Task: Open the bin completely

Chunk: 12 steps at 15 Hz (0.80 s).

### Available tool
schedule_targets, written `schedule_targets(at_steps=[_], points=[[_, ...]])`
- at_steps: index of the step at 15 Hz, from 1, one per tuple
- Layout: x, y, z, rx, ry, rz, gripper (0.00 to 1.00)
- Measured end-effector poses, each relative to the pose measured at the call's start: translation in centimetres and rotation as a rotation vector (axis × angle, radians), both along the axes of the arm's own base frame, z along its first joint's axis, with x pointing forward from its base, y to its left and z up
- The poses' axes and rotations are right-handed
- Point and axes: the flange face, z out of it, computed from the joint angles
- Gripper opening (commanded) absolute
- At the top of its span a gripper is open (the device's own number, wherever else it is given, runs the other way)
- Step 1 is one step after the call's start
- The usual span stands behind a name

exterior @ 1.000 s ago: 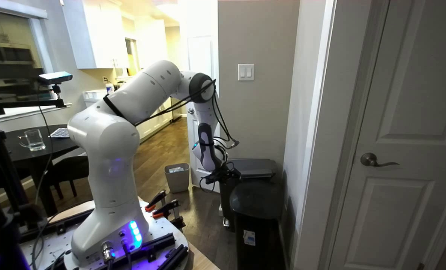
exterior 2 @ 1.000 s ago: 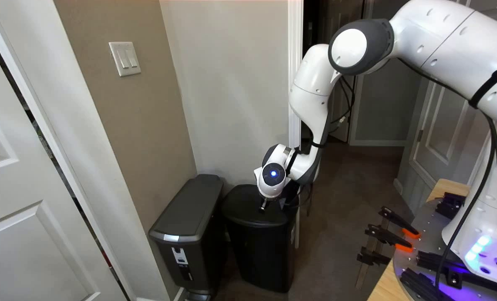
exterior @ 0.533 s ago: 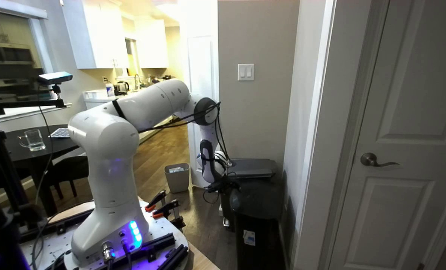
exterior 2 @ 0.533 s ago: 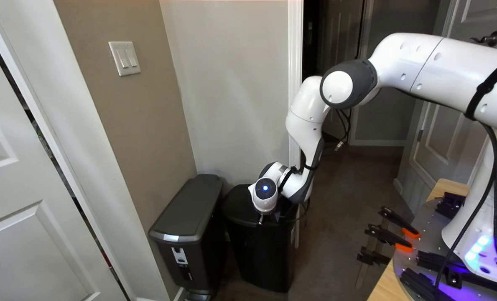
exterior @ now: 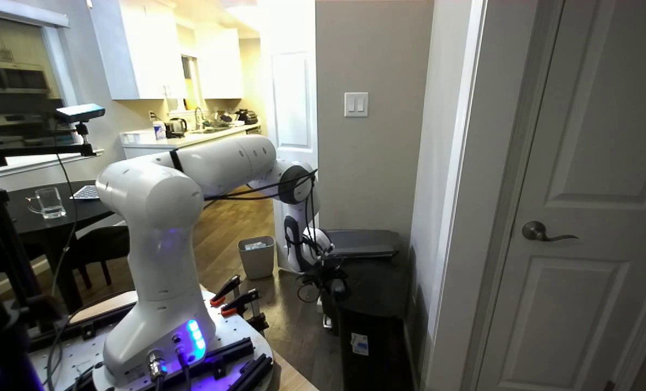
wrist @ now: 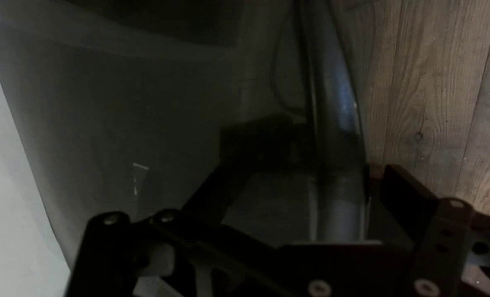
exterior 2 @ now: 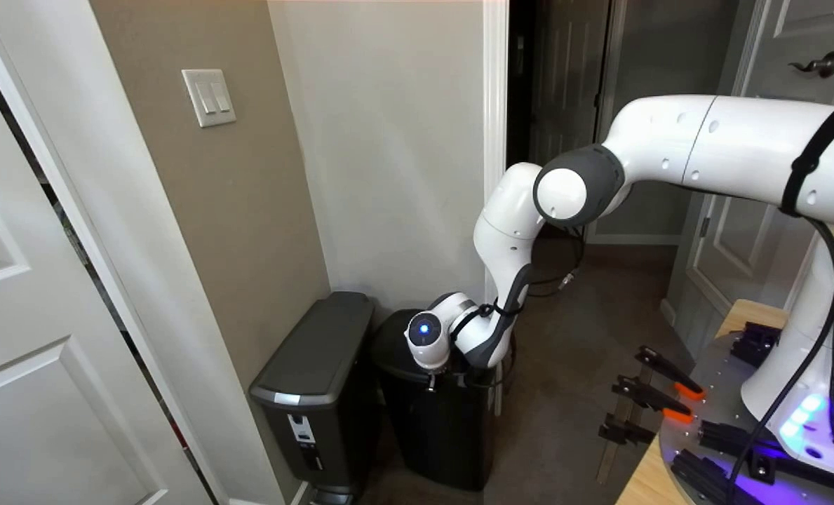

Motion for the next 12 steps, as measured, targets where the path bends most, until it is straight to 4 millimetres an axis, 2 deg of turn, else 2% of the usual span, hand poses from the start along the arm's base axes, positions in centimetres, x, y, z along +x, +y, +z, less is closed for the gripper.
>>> schedule_targets(at_steps=[8,12], points=[[1.1,1.5,0.2,-0.148,0.019,-0.009,1.00],[1.8,1.8,1.7,-0.145,-0.005,-0.016,1.00]])
